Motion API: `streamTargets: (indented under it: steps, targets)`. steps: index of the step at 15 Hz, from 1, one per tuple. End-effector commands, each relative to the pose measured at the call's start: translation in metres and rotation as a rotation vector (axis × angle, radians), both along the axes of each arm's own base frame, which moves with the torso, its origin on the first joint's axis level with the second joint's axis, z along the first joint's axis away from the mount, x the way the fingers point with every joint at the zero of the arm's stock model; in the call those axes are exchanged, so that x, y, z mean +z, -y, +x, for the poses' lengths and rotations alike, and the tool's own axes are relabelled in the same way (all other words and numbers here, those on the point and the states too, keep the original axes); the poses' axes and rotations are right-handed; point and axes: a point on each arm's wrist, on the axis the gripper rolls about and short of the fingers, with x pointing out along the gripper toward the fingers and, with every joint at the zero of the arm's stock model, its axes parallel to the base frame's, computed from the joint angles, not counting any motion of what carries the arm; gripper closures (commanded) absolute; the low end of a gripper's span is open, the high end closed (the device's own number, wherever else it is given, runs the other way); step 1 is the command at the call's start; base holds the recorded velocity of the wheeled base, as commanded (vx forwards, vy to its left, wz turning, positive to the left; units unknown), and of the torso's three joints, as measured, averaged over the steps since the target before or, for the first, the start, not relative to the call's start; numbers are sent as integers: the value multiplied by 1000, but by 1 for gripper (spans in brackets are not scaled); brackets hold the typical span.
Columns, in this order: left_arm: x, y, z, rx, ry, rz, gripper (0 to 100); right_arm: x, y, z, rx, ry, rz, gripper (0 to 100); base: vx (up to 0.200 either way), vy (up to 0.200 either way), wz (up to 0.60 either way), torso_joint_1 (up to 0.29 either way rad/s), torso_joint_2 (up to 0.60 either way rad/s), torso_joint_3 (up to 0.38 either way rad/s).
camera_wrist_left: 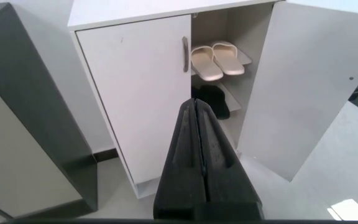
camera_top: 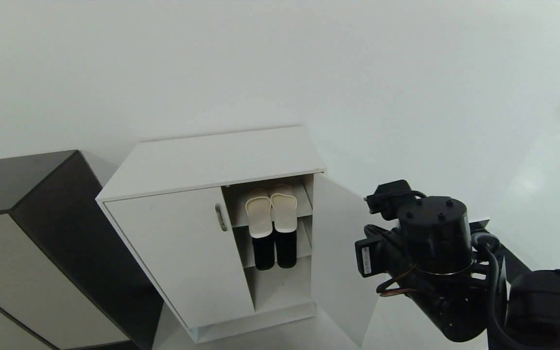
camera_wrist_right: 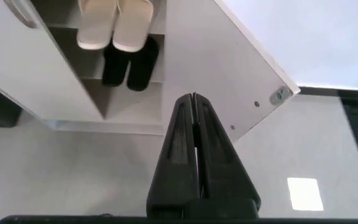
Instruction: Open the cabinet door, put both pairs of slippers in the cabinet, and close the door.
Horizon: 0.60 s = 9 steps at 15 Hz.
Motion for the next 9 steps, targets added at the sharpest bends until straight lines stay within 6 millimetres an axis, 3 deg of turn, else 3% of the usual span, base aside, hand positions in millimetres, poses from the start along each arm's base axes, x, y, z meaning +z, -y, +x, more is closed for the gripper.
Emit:
streamTargets:
  steps: [1,5,8,9]
  targets:
    - [0,0,0,0,0,0,100,-3,4,10,-31,-5,-9,100,0,0,0,0,0,0]
    - [0,0,0,0,0,1,100,4,13,52,-96,13,59,100,0,0,0,0,0,0]
    - [0,0,0,0,0,1,100,-3,23,86,-156,7,71,100,-200,0,0,5,4,2]
    - [0,0,0,0,0,0,100,-3,27,95,-178,11,74,100,0,0,0,0,0,0]
